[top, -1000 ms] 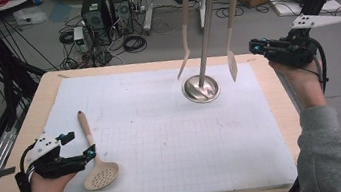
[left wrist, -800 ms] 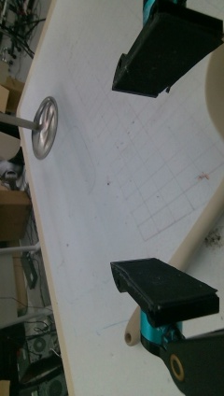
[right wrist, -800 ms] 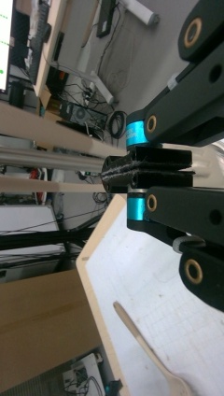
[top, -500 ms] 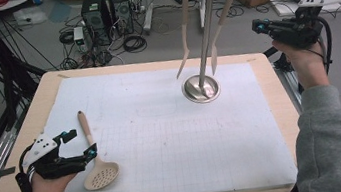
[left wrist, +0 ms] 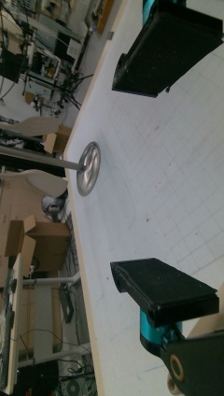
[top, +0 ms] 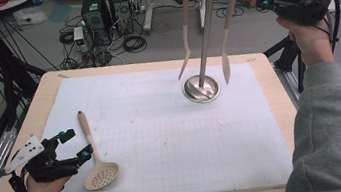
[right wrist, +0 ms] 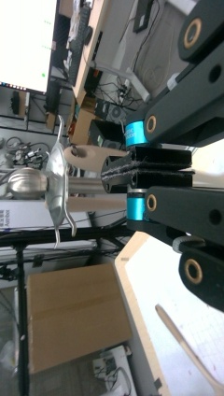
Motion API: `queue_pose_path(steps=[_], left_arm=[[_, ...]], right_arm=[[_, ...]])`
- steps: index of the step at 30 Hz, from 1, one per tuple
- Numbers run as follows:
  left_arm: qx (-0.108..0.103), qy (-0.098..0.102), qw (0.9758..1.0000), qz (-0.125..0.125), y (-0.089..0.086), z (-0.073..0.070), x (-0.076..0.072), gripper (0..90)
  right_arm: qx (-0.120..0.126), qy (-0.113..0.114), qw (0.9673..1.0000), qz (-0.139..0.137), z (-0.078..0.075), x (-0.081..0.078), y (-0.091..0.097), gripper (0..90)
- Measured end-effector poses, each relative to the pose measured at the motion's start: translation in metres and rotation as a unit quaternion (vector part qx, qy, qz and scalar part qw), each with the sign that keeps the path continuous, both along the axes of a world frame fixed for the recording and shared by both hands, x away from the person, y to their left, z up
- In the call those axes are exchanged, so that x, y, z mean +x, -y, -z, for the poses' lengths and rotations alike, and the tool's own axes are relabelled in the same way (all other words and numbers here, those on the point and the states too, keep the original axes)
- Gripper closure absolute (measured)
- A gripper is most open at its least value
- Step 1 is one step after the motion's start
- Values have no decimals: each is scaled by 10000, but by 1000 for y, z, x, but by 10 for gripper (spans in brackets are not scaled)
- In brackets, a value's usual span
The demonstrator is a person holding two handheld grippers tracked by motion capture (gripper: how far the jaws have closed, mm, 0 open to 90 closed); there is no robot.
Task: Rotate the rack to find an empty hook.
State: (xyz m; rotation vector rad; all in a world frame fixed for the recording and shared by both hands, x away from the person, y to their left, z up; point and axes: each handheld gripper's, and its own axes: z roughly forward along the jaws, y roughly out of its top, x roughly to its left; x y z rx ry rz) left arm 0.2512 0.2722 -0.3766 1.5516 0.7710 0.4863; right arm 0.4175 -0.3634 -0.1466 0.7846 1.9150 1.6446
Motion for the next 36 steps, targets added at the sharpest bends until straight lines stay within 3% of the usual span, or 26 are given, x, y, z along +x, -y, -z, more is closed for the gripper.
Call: queue_pose_path(steps=[10, 18, 24, 27, 36], left_arm=[[102, 6, 9999, -34, 2, 1, -2, 122], [106, -10, 9999, -135, -3, 2, -6, 122], [8, 7, 10000, 2, -4, 0, -9, 122], [49, -18, 10000, -35, -5, 1, -10, 122], [60, -40, 9999, -91, -6, 1, -9, 121]], right_arm=[[-216, -172, 9994, 225, -3, 32, -12, 896], [-274, -153, 9987, 414, -9, 50, -21, 896], [-168, 10, 9980, 608, -8, 59, -25, 897], [-161, -28, 9979, 633, -7, 61, -26, 898], [-133, -12, 9987, 491, -6, 66, -30, 897]])
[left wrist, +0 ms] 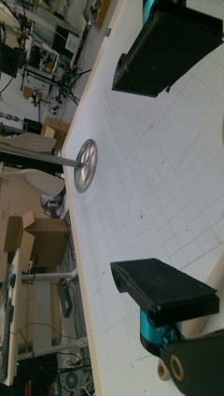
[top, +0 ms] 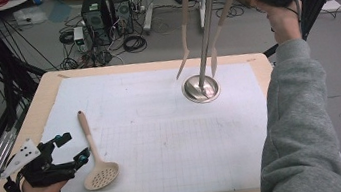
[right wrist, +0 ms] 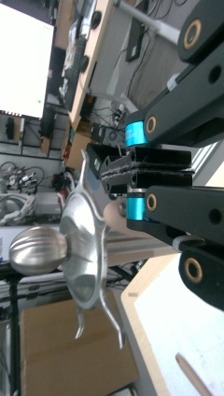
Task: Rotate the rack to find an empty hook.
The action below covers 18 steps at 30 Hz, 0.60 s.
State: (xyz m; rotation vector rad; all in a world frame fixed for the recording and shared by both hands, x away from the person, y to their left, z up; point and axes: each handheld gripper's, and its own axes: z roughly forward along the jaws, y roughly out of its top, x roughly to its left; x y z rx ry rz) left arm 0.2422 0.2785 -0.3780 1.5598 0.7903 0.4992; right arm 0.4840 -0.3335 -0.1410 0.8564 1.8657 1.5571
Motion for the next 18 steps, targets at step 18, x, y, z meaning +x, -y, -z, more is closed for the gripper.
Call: queue_pose_path(steps=[18], left_arm=[[4, -32, 9999, -103, -2, 1, 0, 122]], right_arm=[[-147, -8, 9997, -207, -3, -3, -6, 897]])
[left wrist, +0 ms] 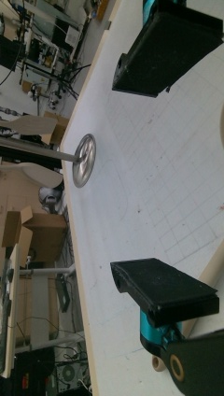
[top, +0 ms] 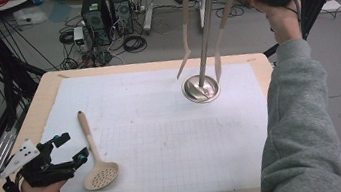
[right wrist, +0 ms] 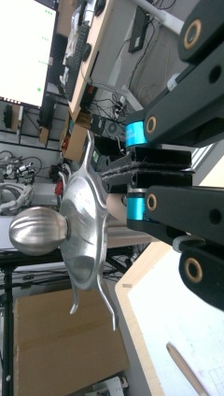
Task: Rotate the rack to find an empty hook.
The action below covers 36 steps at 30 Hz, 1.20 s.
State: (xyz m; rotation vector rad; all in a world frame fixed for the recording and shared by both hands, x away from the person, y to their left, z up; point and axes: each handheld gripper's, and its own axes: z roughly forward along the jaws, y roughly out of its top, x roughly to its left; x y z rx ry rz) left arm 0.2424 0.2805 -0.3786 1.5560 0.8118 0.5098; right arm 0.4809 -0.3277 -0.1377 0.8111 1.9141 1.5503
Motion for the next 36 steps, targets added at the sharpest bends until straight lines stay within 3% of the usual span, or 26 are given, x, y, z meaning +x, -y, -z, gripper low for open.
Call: queue_pose_path(steps=[15, 27, 36], left_arm=[[9, -20, 10000, -71, -1, 0, -1, 122], [30, -27, 10000, -74, -1, 1, 0, 122], [44, -31, 10000, -73, -1, 1, 0, 122]], right_arm=[[-70, 50, 10000, -15, -2, -12, -4, 897], [-185, -60, 9997, -160, -4, -18, -11, 897], [-246, -23, 9993, -292, -6, -21, -17, 897]])
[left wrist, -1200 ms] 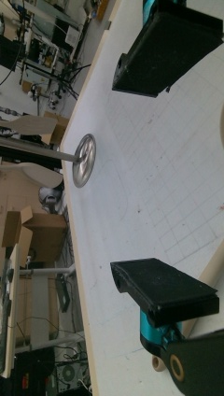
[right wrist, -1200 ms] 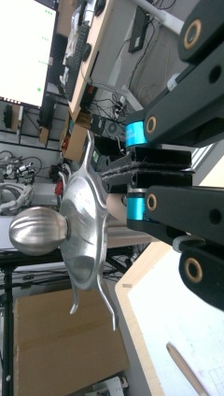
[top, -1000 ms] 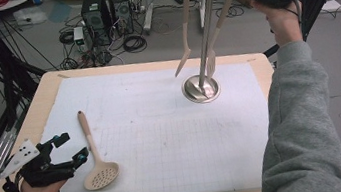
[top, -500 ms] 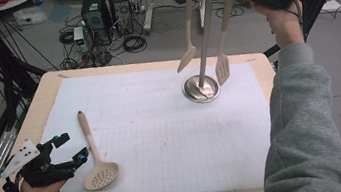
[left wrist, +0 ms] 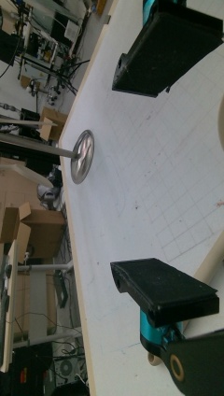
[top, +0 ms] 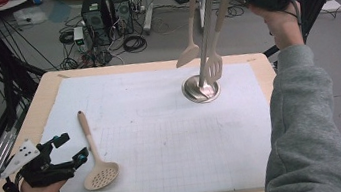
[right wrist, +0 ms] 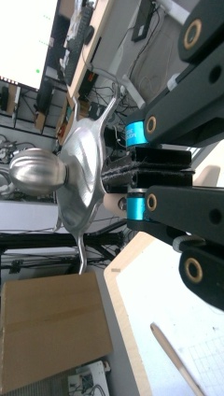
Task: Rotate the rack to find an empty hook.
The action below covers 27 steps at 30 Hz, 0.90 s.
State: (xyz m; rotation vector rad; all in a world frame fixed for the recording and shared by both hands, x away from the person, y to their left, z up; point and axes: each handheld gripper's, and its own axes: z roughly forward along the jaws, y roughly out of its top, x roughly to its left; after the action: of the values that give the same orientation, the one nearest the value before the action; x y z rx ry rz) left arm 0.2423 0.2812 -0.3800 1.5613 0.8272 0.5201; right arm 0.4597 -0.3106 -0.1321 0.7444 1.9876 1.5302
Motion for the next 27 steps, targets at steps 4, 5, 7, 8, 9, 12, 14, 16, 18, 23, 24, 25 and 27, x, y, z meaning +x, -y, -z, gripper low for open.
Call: queue_pose_path(steps=[4, 5, 7, 8, 9, 12, 14, 16, 18, 23, 24, 25, 27], left_arm=[[4, -3, 10000, 5, 0, 0, 0, 122], [6, -1, 10000, 4, 0, 0, 0, 122], [4, 5, 10000, 6, 0, 0, 0, 122], [4, 7, 10000, 4, 0, 0, 0, 122], [6, 4, 10000, -1, 0, 0, 0, 122], [6, 6, 10000, -7, 0, 0, 0, 122], [-2, 8, 10000, -12, 0, 0, 0, 122], [-7, 6, 10000, -17, 0, 0, 0, 122], [-5, 8, 10000, -17, -1, -1, -1, 122], [-1, 0, 10000, -18, -1, 0, -1, 122], [-3, 3, 10000, -20, -1, 0, 0, 122], [11, -5, 10000, -23, -2, 0, 0, 122], [4, 0, 10000, -22, -1, 0, 0, 122]], right_arm=[[7, -22, 10000, -36, -1, -2, -3, 897], [-2, -5, 10000, -42, -1, -2, -3, 897], [-10, -29, 10000, -59, -1, -2, -5, 897], [-13, -18, 10000, -84, -1, -2, -6, 897], [-30, -12, 10000, -87, -1, -2, -7, 897], [-46, -30, 9999, -137, -1, -2, -11, 897], [-49, -87, 9998, -154, -1, -2, -14, 897], [-83, -54, 9997, -204, 0, -1, -17, 897], [-112, -47, 9996, -246, 0, 0, -20, 897], [-155, -27, 9994, -320, -1, 1, -27, 897], [-174, -23, 9994, -314, -1, 1, -28, 897], [-189, -19, 9993, -333, -1, 1, -29, 897], [-187, -49, 9992, -338, -2, 1, -30, 897]])
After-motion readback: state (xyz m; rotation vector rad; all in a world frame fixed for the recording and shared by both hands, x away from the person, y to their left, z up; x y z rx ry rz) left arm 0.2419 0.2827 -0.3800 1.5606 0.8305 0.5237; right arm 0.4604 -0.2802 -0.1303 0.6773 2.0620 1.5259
